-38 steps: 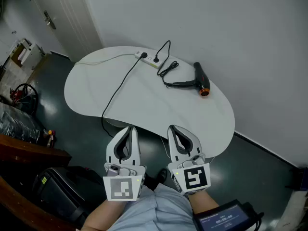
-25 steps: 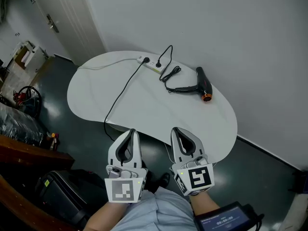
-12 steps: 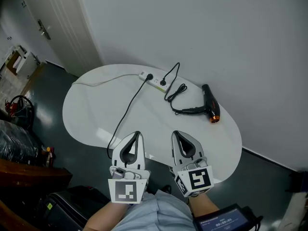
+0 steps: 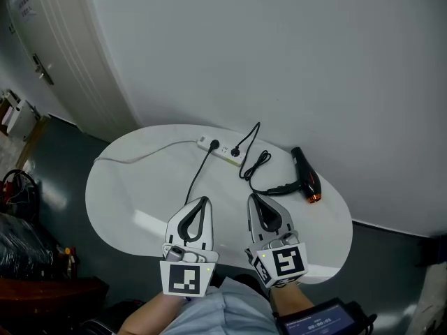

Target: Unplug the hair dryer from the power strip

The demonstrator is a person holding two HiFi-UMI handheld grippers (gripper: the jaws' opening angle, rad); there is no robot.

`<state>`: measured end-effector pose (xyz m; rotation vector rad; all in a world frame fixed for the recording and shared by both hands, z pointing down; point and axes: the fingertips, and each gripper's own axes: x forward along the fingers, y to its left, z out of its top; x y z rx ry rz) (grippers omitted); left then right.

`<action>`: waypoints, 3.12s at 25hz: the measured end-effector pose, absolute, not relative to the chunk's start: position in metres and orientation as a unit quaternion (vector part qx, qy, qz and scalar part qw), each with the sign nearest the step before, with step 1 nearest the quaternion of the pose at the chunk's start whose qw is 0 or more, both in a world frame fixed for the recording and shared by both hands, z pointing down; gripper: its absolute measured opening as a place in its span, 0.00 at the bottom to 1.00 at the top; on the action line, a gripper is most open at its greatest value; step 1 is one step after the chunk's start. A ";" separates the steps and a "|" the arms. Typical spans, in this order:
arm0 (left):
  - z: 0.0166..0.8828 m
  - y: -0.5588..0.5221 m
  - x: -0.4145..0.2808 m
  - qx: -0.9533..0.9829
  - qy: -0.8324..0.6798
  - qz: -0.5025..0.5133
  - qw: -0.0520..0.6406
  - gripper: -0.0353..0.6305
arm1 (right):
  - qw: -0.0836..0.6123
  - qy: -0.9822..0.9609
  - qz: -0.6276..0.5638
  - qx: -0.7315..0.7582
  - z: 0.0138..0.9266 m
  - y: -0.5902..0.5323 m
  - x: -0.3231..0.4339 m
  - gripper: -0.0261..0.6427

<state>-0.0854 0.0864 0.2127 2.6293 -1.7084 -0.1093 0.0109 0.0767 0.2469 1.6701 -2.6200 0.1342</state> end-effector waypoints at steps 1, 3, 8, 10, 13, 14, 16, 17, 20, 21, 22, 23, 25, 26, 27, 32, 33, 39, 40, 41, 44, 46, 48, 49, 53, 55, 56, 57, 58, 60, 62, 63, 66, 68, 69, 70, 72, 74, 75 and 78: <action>0.213 0.081 -0.087 0.840 -0.541 -0.034 0.003 0.05 | 0.015 -0.840 0.044 0.541 0.247 0.071 0.010 0.04; 0.216 0.072 -0.089 0.843 -0.537 -0.032 0.006 0.05 | 0.016 -0.835 0.046 0.548 0.250 0.062 0.010 0.04; 0.226 0.059 -0.090 0.848 -0.530 -0.022 0.015 0.05 | 0.020 -0.829 0.052 0.557 0.256 0.049 0.012 0.04; 0.231 0.054 -0.088 0.849 -0.528 -0.015 0.019 0.05 | 0.021 -0.828 0.053 0.558 0.257 0.043 0.014 0.04; 0.233 0.045 -0.086 0.850 -0.526 -0.008 0.021 0.05 | 0.023 -0.826 0.054 0.561 0.258 0.034 0.016 0.04; 0.233 0.041 -0.085 0.851 -0.525 -0.007 0.021 0.05 | 0.024 -0.825 0.054 0.561 0.259 0.030 0.016 0.04; 0.234 0.032 -0.082 0.852 -0.523 -0.002 0.025 0.05 | 0.024 -0.825 0.058 0.562 0.261 0.020 0.018 0.04; 0.235 0.027 -0.081 0.852 -0.523 0.001 0.026 0.05 | 0.023 -0.824 0.062 0.563 0.262 0.016 0.019 0.04; 0.237 0.011 -0.077 0.853 -0.521 0.010 0.029 0.05 | 0.020 -0.823 0.072 0.564 0.266 0.000 0.023 0.04; 0.238 0.006 -0.075 0.853 -0.521 0.012 0.029 0.05 | 0.019 -0.823 0.075 0.563 0.267 -0.005 0.024 0.04; 0.239 0.000 -0.073 0.853 -0.521 0.016 0.030 0.05 | 0.019 -0.823 0.076 0.562 0.268 -0.011 0.025 0.04; 0.240 -0.005 -0.071 0.853 -0.520 0.020 0.031 0.05 | 0.019 -0.824 0.077 0.560 0.270 -0.017 0.027 0.04; 0.245 -0.017 -0.068 0.853 -0.520 0.030 0.036 0.05 | 0.016 -0.825 0.084 0.559 0.274 -0.029 0.031 0.04; 0.248 -0.023 -0.067 0.852 -0.520 0.036 0.037 0.05 | 0.013 -0.824 0.089 0.559 0.277 -0.035 0.033 0.04; 0.251 -0.029 -0.066 0.852 -0.521 0.043 0.039 0.05 | 0.010 -0.823 0.094 0.560 0.280 -0.041 0.035 0.04; 0.263 -0.053 -0.062 0.850 -0.522 0.059 0.050 0.05 | 0.012 -0.822 0.097 0.561 0.286 -0.063 0.045 0.04; 0.267 -0.058 -0.061 0.850 -0.520 0.062 0.054 0.05 | 0.014 -0.820 0.097 0.564 0.288 -0.066 0.046 0.04; 0.291 -0.090 -0.055 0.860 -0.500 0.064 0.082 0.05 | 0.042 -0.808 0.103 0.579 0.311 -0.086 0.046 0.04; 0.294 -0.093 -0.052 0.863 -0.493 0.067 0.086 0.05 | 0.046 -0.807 0.108 0.579 0.315 -0.086 0.044 0.04; 0.298 -0.096 -0.049 0.865 -0.488 0.069 0.089 0.05 | 0.050 -0.807 0.110 0.578 0.319 -0.088 0.043 0.04; 0.308 -0.105 -0.044 0.867 -0.482 0.070 0.104 0.05 | 0.057 -0.808 0.115 0.575 0.327 -0.094 0.040 0.04; 0.318 -0.109 -0.043 0.867 -0.479 0.077 0.114 0.05 | 0.060 -0.808 0.120 0.574 0.334 -0.098 0.037 0.04; 0.327 -0.113 -0.042 0.866 -0.477 0.084 0.123 0.05 | 0.065 -0.807 0.125 0.573 0.342 -0.101 0.035 0.04; 0.332 -0.115 -0.042 0.866 -0.475 0.087 0.127 0.05 | 0.068 -0.807 0.128 0.573 0.346 -0.102 0.034 0.04; 0.352 -0.123 -0.037 0.866 -0.468 0.099 0.145 0.05 | 0.079 -0.805 0.141 0.571 0.364 -0.107 0.035 0.04; 0.361 -0.126 -0.035 0.865 -0.466 0.104 0.153 0.05 | 0.081 -0.804 0.146 0.570 0.371 -0.110 0.035 0.04; 0.366 -0.128 -0.034 0.864 -0.466 0.106 0.157 0.05 | 0.082 -0.804 0.149 0.570 0.374 -0.111 0.036 0.04; 0.371 -0.129 -0.034 0.863 -0.466 0.109 0.162 0.05 | 0.084 -0.804 0.151 0.568 0.378 -0.112 0.036 0.04; 0.376 -0.130 -0.034 0.862 -0.466 0.112 0.166 0.05 | 0.086 -0.805 0.154 0.567 0.381 -0.114 0.036 0.04; 0.384 -0.133 -0.033 0.859 -0.466 0.117 0.174 0.05 | 0.089 -0.806 0.159 0.564 0.388 -0.116 0.036 0.04; 0.392 -0.136 -0.032 0.858 -0.466 0.123 0.180 0.05 | 0.093 -0.806 0.165 0.561 0.395 -0.118 0.036 0.04; 0.396 -0.138 -0.032 0.857 -0.465 0.126 0.183 0.05 | 0.096 -0.806 0.169 0.559 0.399 -0.118 0.036 0.04; 0.409 -0.142 -0.029 0.855 -0.462 0.133 0.194 0.05 | 0.103 -0.806 0.179 0.554 0.408 -0.119 0.034 0.04; 0.416 -0.144 -0.027 0.853 -0.461 0.137 0.202 0.05 | 0.104 -0.806 0.184 0.553 0.413 -0.120 0.033 0.05; 0.420 -0.145 -0.027 0.852 -0.460 0.139 0.207 0.05 | 0.105 -0.806 0.186 0.552 0.415 -0.120 0.033 0.05; 0.423 -0.146 -0.026 0.851 -0.460 0.140 0.211 0.05 | 0.106 -0.806 0.188 0.551 0.417 -0.121 0.032 0.05; 0.429 -0.147 -0.026 0.850 -0.459 0.141 0.217 0.05 | 0.108 -0.806 0.192 0.549 0.421 -0.121 0.031 0.05; 0.432 -0.148 -0.024 0.850 -0.458 0.142 0.220 0.05 | 0.111 -0.807 0.196 0.546 0.425 -0.121 0.030 0.05; 0.433 -0.148 -0.023 0.850 -0.457 0.142 0.222 0.05 | 0.113 -0.807 0.198 0.545 0.427 -0.120 0.029 0.05; 0.440 -0.148 -0.021 0.848 -0.452 0.145 0.234 0.05 | 0.119 -0.809 0.202 0.539 0.432 -0.120 0.026 0.07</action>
